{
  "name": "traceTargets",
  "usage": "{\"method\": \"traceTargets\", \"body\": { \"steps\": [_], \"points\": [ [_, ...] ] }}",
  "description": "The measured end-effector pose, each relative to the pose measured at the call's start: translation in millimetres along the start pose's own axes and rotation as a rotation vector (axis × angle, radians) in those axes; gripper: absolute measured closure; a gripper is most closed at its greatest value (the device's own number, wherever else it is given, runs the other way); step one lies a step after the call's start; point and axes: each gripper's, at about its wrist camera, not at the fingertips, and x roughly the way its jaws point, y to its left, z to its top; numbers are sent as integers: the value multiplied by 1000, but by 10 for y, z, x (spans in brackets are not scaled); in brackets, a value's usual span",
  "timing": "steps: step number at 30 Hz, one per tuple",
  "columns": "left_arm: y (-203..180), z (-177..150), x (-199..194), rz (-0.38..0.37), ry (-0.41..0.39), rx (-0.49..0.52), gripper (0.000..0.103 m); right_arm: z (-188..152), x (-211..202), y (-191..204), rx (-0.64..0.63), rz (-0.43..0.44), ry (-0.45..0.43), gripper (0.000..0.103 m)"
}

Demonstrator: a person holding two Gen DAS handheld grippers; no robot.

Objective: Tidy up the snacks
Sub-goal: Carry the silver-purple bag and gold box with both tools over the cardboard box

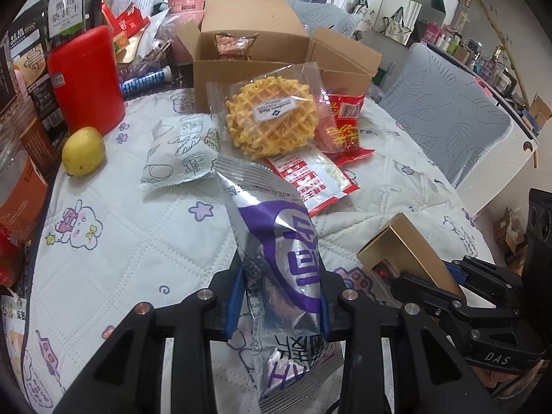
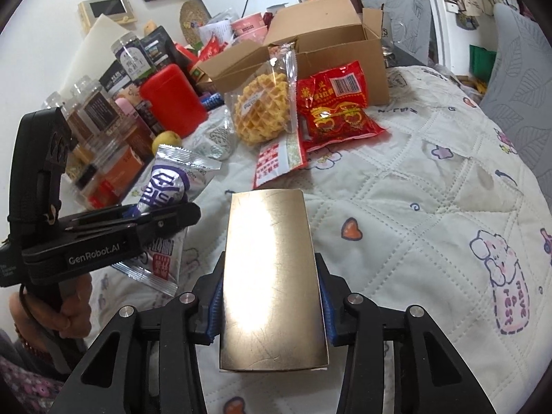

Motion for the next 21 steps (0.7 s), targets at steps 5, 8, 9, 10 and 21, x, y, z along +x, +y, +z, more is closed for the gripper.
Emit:
{"method": "traceTargets", "body": {
  "steps": [5, 8, 9, 10, 21],
  "points": [
    [-45, 21, -192, -12, -44, 7, 69, 17, -143, 52, 7, 51, -49, 60],
    [-83, 49, -309, -24, -73, 14, 69, 47, -243, 106, 4, 72, -81, 60],
    [-101, 62, -350, -27, -83, 19, 69, 58, -267, 126, 2, 75, -89, 60],
    [-117, 72, -377, -29, -91, 23, 69, 74, -306, 153, -4, 79, -101, 60],
    [-271, 357, -785, -57, -229, 72, 69, 392, -622, 296, -59, 104, -198, 60]
  ]
}}
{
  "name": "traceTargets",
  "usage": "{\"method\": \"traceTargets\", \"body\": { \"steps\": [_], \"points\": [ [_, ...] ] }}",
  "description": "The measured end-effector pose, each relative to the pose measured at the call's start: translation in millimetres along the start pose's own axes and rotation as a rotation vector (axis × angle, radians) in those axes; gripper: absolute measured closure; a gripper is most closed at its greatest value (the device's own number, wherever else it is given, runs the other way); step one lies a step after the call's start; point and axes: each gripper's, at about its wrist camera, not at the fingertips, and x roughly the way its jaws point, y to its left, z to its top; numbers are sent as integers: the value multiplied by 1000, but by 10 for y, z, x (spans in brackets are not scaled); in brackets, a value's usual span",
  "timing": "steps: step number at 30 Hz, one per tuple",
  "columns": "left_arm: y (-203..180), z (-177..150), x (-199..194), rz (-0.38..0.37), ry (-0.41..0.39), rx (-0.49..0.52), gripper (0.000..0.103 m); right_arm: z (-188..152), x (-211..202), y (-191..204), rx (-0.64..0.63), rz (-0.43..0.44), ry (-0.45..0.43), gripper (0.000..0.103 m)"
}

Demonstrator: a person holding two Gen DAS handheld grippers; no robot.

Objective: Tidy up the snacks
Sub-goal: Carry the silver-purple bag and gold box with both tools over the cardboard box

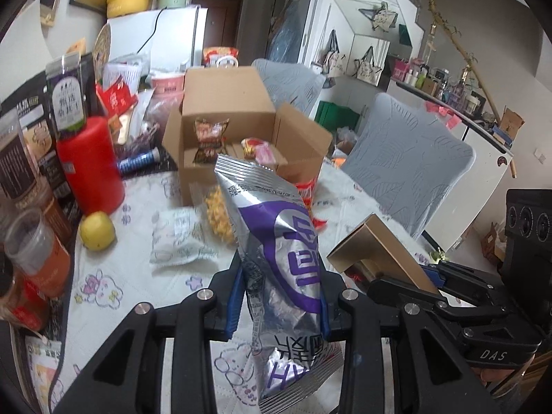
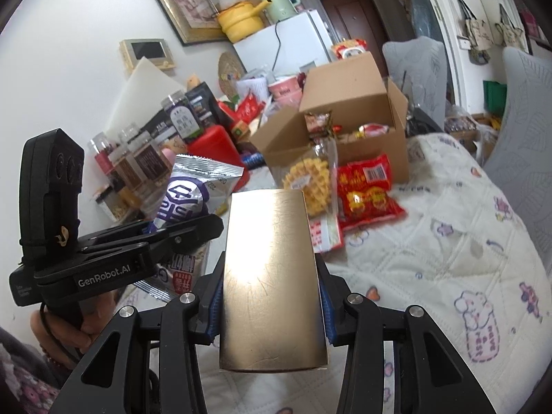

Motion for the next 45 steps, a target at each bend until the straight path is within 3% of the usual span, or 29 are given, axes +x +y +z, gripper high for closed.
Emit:
{"method": "traceTargets", "body": {
  "steps": [19, 45],
  "points": [
    [109, 926, -38, -17, -176, 35, 69, 865, -6, -52, -70, -17, -113, 60],
    [607, 2055, 946, 25, -262, 25, 69, 2122, 902, -457, -139, -61, -176, 60]
  ]
}}
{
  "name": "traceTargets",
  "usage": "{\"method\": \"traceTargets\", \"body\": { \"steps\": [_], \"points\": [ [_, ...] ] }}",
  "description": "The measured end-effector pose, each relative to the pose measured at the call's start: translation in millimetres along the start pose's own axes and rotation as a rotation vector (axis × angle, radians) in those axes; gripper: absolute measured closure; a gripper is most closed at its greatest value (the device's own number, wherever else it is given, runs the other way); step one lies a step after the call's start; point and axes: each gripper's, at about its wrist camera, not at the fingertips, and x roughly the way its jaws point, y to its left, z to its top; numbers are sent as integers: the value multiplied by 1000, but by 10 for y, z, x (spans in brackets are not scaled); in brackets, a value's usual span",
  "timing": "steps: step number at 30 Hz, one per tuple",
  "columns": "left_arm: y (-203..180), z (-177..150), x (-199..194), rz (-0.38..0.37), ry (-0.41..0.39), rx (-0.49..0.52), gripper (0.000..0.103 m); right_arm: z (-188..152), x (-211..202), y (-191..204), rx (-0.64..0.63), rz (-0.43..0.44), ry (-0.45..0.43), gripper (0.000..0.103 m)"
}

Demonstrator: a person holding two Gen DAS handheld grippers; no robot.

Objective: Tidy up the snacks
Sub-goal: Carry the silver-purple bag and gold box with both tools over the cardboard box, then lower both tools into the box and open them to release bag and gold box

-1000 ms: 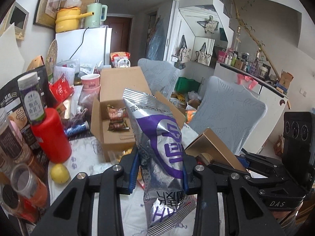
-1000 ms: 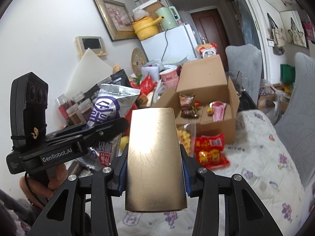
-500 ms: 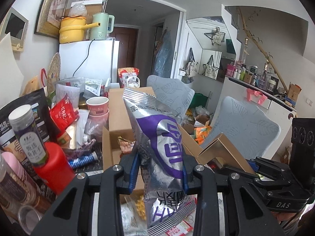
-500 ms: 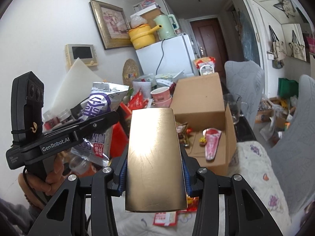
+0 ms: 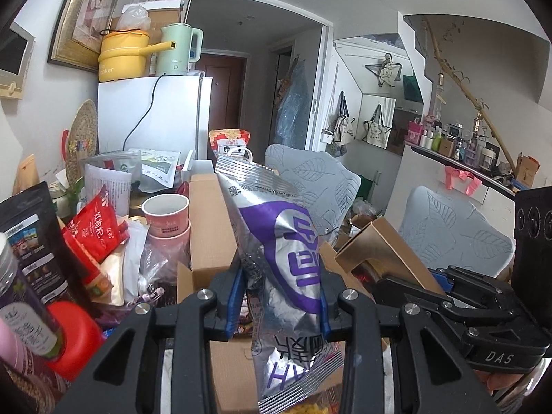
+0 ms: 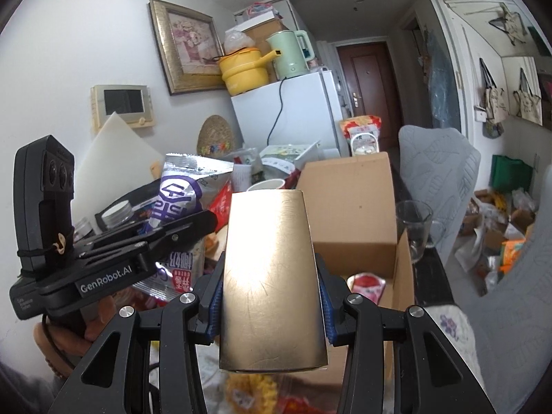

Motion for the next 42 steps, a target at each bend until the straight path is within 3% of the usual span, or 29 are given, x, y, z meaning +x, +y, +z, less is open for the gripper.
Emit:
{"method": "traceTargets", "body": {
  "steps": [5, 25, 42],
  "points": [
    [-1, 45, 221, 53, -14, 36, 69, 96, 212, -161, 38, 25, -7, 60],
    [246, -242, 1087, 110, 142, 45, 69, -79, 920, -588, 97, -73, 142, 60],
    [184, -547, 1596, 149, 362, 85, 69, -328, 1357, -727, 112, -191, 314, 60]
  ]
}}
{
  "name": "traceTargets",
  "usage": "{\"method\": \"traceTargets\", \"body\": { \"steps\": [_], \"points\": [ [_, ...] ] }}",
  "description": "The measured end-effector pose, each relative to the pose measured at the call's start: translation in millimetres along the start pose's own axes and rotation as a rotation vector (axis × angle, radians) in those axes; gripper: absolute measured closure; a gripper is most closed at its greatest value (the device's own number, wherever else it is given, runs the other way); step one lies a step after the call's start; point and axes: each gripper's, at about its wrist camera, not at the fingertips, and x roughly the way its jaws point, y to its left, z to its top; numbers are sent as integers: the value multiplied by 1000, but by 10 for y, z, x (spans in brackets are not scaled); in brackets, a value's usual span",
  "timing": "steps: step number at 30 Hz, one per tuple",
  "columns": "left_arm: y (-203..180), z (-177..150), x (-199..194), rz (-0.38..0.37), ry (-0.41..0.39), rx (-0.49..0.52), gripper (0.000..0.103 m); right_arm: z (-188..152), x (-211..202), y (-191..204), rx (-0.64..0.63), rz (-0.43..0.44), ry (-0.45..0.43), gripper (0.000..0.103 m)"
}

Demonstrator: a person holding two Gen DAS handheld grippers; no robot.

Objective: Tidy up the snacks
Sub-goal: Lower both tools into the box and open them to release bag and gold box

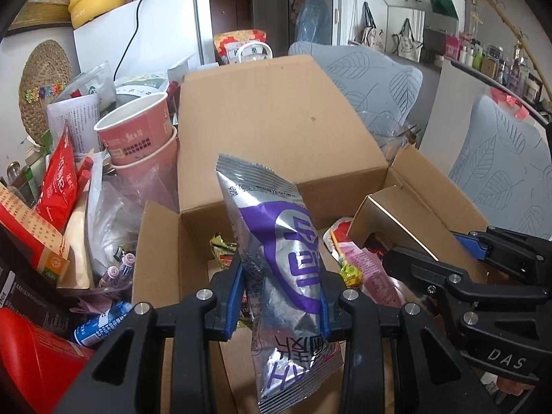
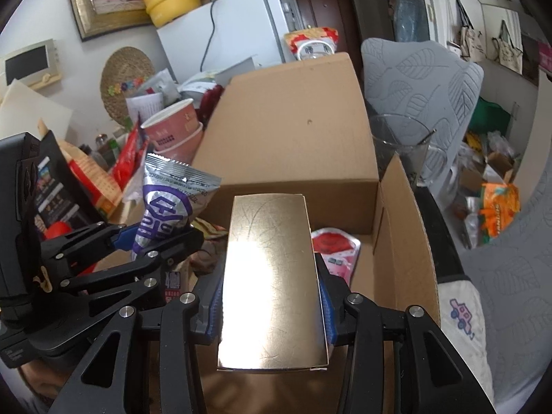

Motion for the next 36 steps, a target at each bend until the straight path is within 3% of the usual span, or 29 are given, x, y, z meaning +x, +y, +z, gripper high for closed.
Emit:
{"method": "traceTargets", "body": {
  "steps": [8, 14, 19, 26, 36],
  "points": [
    [7, -48, 211, 20, 95, -7, 68, -31, 131, -2, -12, -41, 57, 60],
    [13, -51, 255, 39, 116, -7, 67, -65, 221, -1, -31, -71, 93, 59],
    [14, -74, 348, 44, 173, -14, 61, -76, 238, -28, -22, -69, 112, 59],
    [25, -65, 308, 82, 152, -13, 41, -75, 225, -11, -16, -62, 123, 58],
    [18, -16, 68, 77, 116, -33, 40, -48, 8, 10, -2, -61, 91, 53]
  ]
}}
